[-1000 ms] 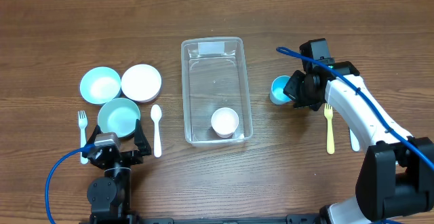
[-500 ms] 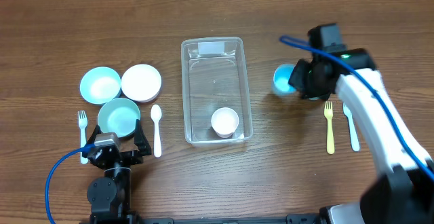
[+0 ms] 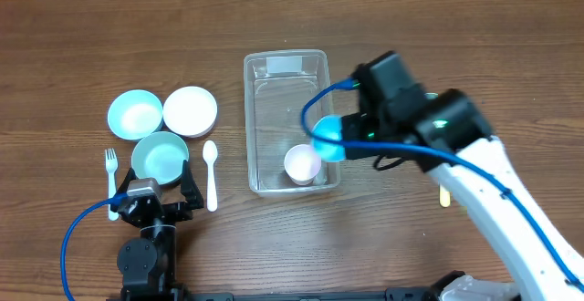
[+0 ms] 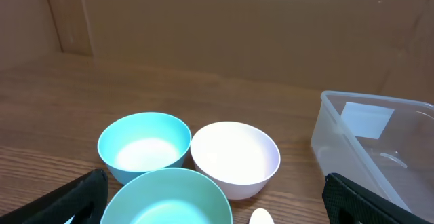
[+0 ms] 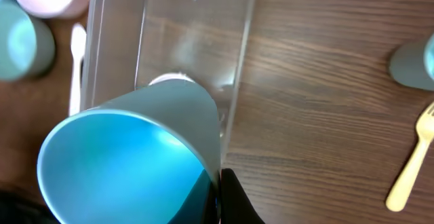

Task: Pack container
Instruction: 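Place the light-blue cup into the pink cup in the container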

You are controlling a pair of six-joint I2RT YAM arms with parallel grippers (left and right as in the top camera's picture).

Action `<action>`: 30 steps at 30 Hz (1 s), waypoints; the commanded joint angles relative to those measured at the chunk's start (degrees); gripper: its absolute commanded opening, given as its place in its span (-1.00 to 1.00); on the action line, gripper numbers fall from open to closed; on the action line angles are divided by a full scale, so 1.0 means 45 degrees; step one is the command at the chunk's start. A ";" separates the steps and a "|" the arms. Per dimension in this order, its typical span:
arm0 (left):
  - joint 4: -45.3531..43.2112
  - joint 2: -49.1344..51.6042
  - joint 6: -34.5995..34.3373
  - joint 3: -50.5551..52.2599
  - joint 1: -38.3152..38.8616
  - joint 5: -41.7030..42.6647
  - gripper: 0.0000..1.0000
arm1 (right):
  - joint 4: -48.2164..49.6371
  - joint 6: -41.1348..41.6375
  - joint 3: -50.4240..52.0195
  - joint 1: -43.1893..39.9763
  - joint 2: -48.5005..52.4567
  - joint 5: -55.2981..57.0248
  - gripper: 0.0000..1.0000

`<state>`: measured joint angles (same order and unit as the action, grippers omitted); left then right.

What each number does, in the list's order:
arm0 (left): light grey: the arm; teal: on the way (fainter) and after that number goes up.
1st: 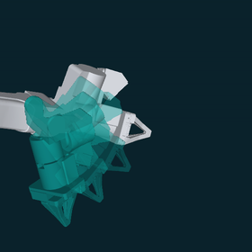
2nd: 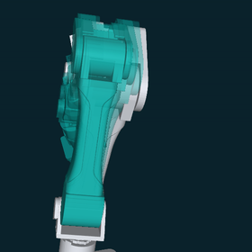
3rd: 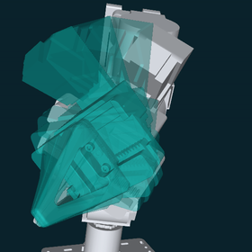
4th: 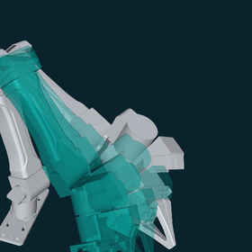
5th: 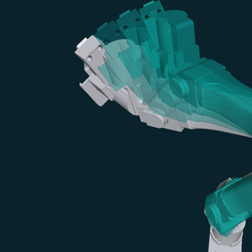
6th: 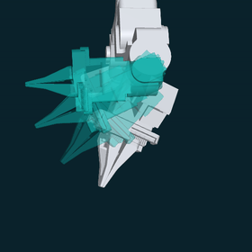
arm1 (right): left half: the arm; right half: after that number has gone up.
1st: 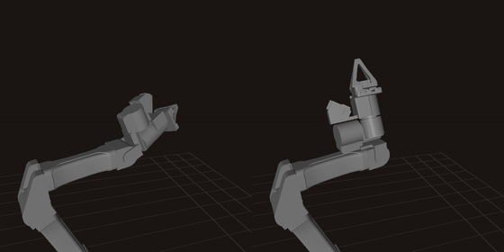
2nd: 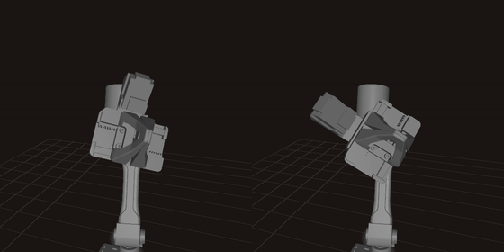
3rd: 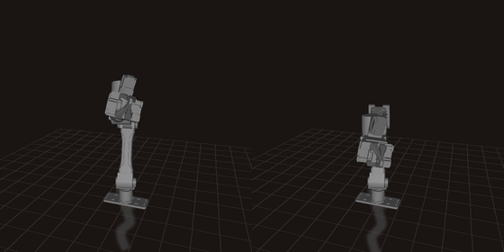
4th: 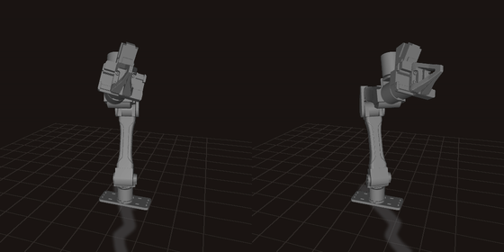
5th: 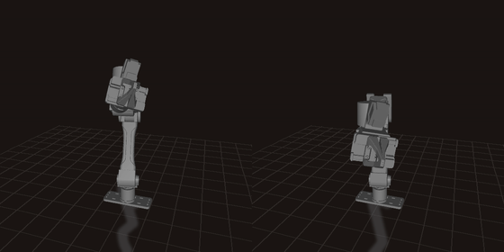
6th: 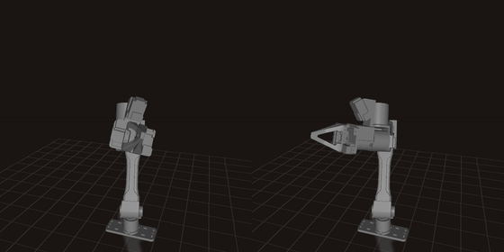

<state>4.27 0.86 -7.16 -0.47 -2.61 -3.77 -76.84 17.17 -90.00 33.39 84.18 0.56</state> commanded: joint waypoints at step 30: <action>-0.0053 -0.0121 -0.0131 0.0034 0.0005 -0.0155 1.00 | 0.0403 0.0228 -0.0330 0.1394 0.2934 0.1481 0.29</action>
<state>4.27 0.84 -7.16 -0.47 -2.61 -3.77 -74.19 15.05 -90.00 40.86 101.21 3.79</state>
